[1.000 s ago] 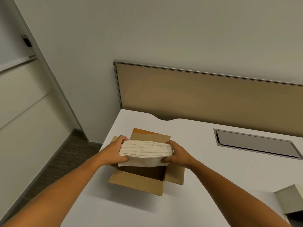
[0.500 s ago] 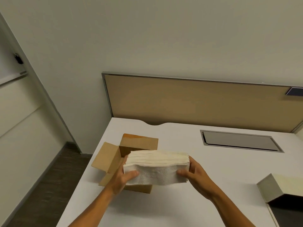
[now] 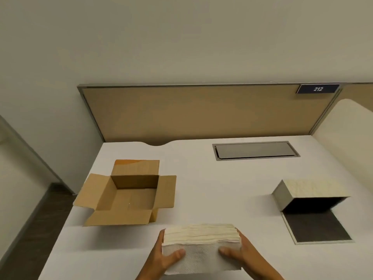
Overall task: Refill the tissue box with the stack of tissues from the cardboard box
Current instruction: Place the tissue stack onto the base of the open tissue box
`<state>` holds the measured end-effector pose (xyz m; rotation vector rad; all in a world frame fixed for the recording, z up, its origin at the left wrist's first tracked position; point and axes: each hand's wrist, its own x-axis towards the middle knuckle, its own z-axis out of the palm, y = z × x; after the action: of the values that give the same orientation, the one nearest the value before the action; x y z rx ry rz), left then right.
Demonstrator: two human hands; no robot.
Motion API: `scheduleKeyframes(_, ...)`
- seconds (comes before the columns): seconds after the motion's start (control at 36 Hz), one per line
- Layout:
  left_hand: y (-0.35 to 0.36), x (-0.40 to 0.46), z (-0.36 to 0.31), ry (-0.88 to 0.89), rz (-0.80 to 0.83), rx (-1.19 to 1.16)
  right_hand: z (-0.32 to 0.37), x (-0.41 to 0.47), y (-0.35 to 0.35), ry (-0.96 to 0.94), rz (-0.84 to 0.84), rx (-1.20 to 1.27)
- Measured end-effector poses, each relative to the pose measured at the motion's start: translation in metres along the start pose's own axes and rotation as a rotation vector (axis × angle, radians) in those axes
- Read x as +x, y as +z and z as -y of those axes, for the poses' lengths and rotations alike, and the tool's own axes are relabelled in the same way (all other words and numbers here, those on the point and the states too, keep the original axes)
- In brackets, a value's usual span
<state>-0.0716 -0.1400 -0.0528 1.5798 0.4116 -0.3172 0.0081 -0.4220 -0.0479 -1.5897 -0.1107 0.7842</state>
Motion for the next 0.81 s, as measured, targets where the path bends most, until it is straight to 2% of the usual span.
scheduleKeyframes(0.14, 0.041, 0.000, 0.014, -0.221, 0.019, -0.032, -0.025, -0.026, -0.011, 0.271, -0.056, 0.045)
scheduleKeyframes(0.22, 0.065, 0.001, 0.019, -0.243, 0.073, -0.036, -0.046, -0.042, -0.026, 0.338, -0.102, 0.061)
scheduleKeyframes(0.39, 0.114, 0.009, 0.029, -0.424, 0.033, -0.103, -0.065, -0.064, -0.063, 0.487, -0.163, 0.140)
scheduleKeyframes(0.47, 0.138, 0.011, 0.025, -0.464, 0.024, -0.092, -0.072, -0.071, -0.085, 0.497, -0.138, 0.199)
scheduleKeyframes(0.72, 0.218, 0.030, 0.009, -0.485, -0.142, -0.193, -0.068, -0.073, -0.143, 0.423, -0.297, 0.201)
scheduleKeyframes(0.81, 0.232, 0.040, 0.001, -0.461, -0.140, -0.168, -0.064, -0.071, -0.157, 0.401, -0.314, 0.212)
